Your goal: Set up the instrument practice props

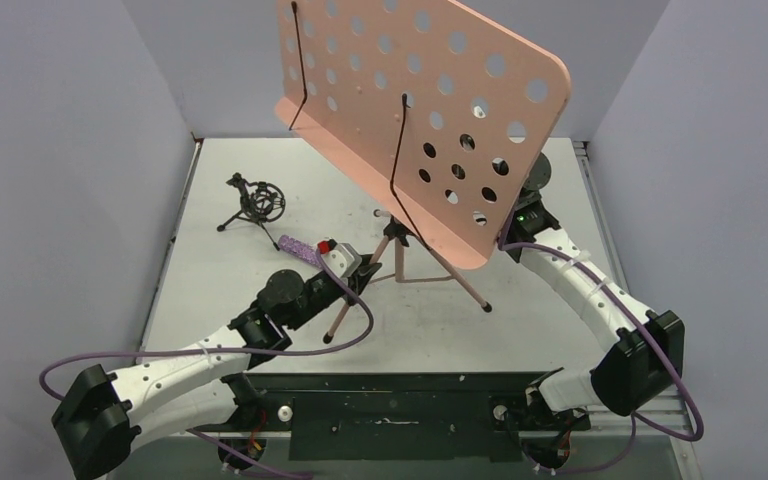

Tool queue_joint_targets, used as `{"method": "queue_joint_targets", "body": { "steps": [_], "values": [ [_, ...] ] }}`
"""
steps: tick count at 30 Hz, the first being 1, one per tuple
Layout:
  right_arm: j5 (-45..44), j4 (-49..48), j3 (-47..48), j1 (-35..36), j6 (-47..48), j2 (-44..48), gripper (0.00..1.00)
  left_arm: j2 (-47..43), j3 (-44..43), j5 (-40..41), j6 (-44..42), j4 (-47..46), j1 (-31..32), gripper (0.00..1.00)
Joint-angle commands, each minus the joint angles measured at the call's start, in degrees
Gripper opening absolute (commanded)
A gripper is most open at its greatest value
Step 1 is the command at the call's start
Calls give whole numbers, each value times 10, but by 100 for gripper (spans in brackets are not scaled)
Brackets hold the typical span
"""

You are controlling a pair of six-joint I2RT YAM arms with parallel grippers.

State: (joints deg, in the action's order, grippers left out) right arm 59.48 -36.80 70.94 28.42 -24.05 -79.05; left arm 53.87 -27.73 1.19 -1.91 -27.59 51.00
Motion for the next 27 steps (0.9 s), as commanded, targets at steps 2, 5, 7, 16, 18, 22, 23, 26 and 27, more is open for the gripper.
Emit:
{"method": "queue_joint_targets", "body": {
  "steps": [2, 5, 7, 16, 18, 22, 23, 26, 27],
  "values": [
    [-73, -157, 80, -12, 5, 65, 5, 7, 5, -9, 1, 1, 1, 0],
    [-75, -156, 76, -12, 7, 66, 5, 7, 3, -10, 2, -3, 1, 0],
    [-76, -156, 75, -12, 8, 66, 5, 7, 2, -9, 2, -3, 1, 0],
    [-77, -148, 86, -12, 12, 61, 5, 32, 1, 32, 16, 12, 1, 0],
    [-78, -148, 85, -12, 13, 61, 5, 37, -4, 44, 31, 21, 1, 0],
    [-79, -149, 81, -12, 13, 59, 5, 41, -8, 48, 37, 16, 0, 0],
    [-80, -150, 78, -12, 13, 59, 5, 42, -8, 49, 38, 12, 0, 0],
    [-90, -160, 64, -10, 10, 59, 5, 47, -14, 55, 44, 10, 1, 0],
    [-93, -165, 58, -11, 7, 59, 5, 49, -17, 57, 47, 10, 1, 0]
  ]
}}
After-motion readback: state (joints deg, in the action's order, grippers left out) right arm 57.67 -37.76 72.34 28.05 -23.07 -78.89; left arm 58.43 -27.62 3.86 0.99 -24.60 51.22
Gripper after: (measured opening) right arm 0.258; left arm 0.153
